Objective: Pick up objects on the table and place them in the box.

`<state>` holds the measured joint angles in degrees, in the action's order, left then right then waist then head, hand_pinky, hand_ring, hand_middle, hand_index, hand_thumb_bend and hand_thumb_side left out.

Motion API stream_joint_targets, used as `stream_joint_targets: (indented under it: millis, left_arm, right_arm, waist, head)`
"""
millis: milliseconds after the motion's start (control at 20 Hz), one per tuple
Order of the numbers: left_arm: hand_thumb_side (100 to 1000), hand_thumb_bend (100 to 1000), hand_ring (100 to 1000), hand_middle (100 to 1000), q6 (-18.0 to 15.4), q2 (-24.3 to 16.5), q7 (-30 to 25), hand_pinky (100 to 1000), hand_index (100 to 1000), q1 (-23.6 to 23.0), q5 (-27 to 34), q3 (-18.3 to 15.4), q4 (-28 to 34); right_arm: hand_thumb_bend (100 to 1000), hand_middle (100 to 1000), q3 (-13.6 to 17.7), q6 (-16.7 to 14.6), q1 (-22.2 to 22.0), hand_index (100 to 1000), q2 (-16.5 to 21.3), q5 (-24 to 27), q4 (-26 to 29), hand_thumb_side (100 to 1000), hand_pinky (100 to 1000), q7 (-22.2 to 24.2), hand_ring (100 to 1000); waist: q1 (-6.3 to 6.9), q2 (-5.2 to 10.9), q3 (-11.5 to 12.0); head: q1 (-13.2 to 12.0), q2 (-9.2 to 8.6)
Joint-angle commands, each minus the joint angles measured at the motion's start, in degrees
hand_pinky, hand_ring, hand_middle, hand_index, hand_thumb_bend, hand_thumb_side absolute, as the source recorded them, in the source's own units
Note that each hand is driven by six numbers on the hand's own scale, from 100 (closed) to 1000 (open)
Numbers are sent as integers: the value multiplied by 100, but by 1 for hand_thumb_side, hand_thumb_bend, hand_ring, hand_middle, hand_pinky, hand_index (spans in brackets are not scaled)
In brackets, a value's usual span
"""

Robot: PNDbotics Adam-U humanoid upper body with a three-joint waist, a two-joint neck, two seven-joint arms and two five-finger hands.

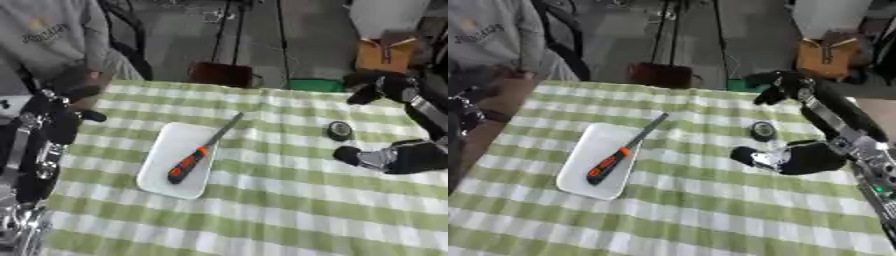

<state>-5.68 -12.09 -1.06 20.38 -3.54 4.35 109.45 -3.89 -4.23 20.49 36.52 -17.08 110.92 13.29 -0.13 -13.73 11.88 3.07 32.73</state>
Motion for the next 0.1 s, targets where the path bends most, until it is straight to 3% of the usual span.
stream_joint_targets:
  millis: [50,100]
  left_arm:
    - [772,632,813,882,-10,-151,2,614,841,24,-14,-23,64]
    - [772,632,813,882,-13,-171,-1,614,841,14,-17,-21,68]
  right_arm:
    - [680,794,84,6,0,909,167,46,145,467,715,-31,709]
    - [680,794,81,12,-14,909,167,53,142,467,715,-33,709]
  waist:
    - [-10,55,42]
    - [-19,44,73]
  head:
    - [-47,-56]
    - [-61,-38]
